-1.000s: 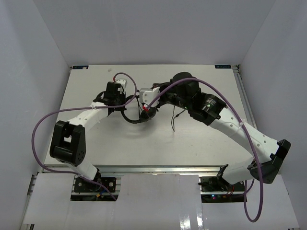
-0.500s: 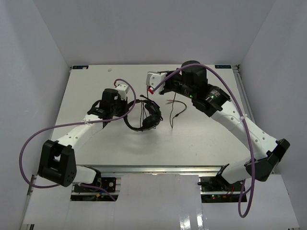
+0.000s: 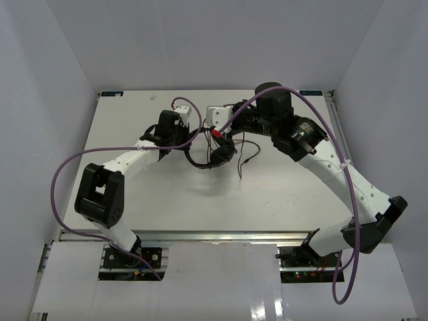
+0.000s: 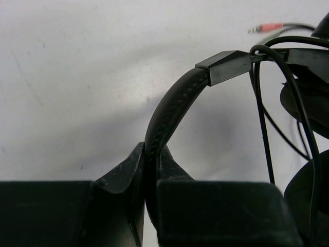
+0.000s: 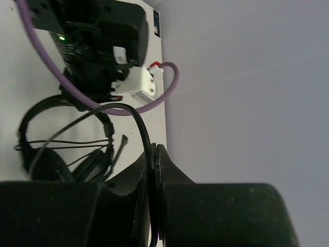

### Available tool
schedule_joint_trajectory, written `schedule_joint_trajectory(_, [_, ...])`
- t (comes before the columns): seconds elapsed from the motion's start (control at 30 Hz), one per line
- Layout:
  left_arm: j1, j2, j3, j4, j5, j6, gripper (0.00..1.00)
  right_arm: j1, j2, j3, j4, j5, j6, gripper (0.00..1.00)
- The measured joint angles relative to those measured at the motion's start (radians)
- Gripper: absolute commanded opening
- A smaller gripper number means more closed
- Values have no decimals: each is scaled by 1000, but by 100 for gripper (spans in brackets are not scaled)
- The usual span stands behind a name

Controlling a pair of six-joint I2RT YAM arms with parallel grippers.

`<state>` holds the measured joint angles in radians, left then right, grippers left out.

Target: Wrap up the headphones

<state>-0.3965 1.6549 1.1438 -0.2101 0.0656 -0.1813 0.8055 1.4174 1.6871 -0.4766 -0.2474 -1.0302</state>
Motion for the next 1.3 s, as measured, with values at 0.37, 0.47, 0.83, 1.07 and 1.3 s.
schedule_joint_trajectory(0.37, [0, 177, 207, -26, -40, -89, 0, 0, -21, 0, -75, -62, -29, 8])
schedule_joint_trajectory(0.47, [0, 194, 226, -31, -40, -99, 0, 0, -21, 0, -76, -59, -36, 8])
schedule_joint_trajectory(0.83, [-13, 301, 225, -30, -34, -104, 0, 0, 0, 117, -76, -7, -39, 8])
schedule_joint_trajectory(1.07, [-37, 294, 135, 17, -19, -85, 0, -29, 27, 117, -63, 64, -50, 8])
schedule_joint_trajectory(1.3, [-84, 172, -51, 51, 8, -29, 0, -89, 39, 70, -19, 80, -54, 8])
